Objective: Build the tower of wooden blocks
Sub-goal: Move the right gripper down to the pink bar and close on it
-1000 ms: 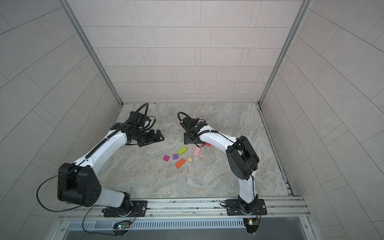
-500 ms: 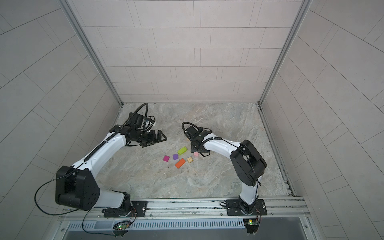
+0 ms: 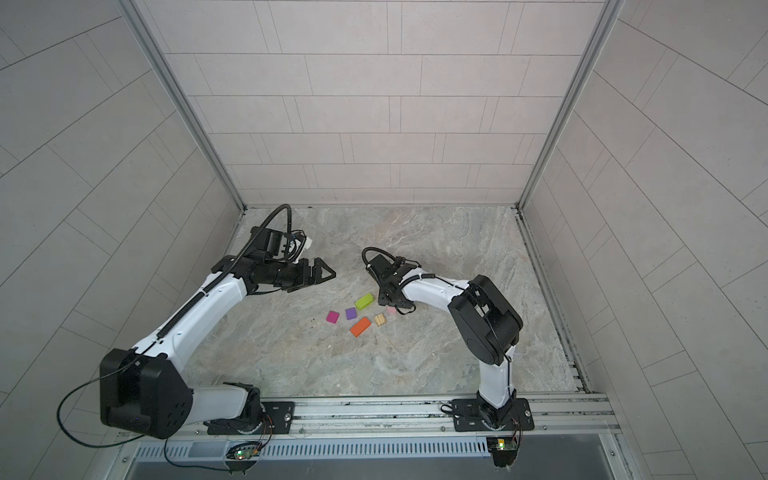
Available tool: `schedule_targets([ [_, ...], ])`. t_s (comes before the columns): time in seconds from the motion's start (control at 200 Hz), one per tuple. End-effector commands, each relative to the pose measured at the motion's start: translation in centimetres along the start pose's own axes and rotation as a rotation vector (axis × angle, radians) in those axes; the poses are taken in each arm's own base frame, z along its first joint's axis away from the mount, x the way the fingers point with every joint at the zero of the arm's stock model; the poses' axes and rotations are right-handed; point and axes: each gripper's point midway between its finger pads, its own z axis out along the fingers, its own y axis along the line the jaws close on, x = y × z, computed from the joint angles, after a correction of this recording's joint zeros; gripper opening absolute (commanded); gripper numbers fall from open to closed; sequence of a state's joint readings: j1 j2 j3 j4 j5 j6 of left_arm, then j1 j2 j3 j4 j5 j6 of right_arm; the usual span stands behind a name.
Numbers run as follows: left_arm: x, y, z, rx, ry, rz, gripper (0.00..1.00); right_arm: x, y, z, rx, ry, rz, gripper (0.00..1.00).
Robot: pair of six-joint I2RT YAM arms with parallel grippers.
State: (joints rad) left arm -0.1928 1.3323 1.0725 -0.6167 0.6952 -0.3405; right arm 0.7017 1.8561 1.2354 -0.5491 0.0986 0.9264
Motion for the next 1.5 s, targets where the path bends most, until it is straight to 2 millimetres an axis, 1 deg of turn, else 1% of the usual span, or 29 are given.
schedule_targets([
  [0.0,0.1,-0.1,0.0,0.004,-0.007,0.011,0.99,0.5,-0.8,0.4,0.044,-0.001,0.018,0.52],
  [0.08,0.0,-0.1,-0.1,-0.001,-0.01,0.011,0.98,0.5,-1.0,0.4,0.053,-0.003,0.016,0.48],
  [0.215,0.1,0.0,0.0,-0.005,-0.008,0.009,0.98,0.8,-1.1,0.7,0.059,0.005,0.013,0.46],
  [0.62,0.0,0.2,0.0,-0.012,-0.01,0.004,0.99,1.6,-0.5,1.5,0.047,0.034,-0.007,0.46],
  [0.766,0.0,0.2,0.0,-0.012,-0.007,0.004,0.98,1.6,-0.6,1.4,0.054,0.028,-0.013,0.36],
  [0.921,0.0,0.2,0.0,-0.011,-0.008,0.005,0.99,1.5,-0.6,1.2,0.065,0.023,-0.023,0.34],
  [0.976,0.0,0.2,0.0,-0.011,-0.007,0.003,0.98,1.4,-0.6,1.0,0.063,0.019,-0.025,0.33],
  [1.156,0.0,0.2,0.0,-0.012,-0.007,0.001,0.98,0.9,-0.3,0.3,0.057,0.012,-0.037,0.2],
  [1.296,0.0,0.3,0.0,-0.014,-0.006,-0.002,0.99,0.3,0.0,-0.4,0.063,0.004,-0.063,0.16],
  [1.496,0.1,0.3,0.0,-0.018,-0.005,0.0,0.98,-1.4,0.6,-2.0,0.063,-0.023,-0.092,0.14],
])
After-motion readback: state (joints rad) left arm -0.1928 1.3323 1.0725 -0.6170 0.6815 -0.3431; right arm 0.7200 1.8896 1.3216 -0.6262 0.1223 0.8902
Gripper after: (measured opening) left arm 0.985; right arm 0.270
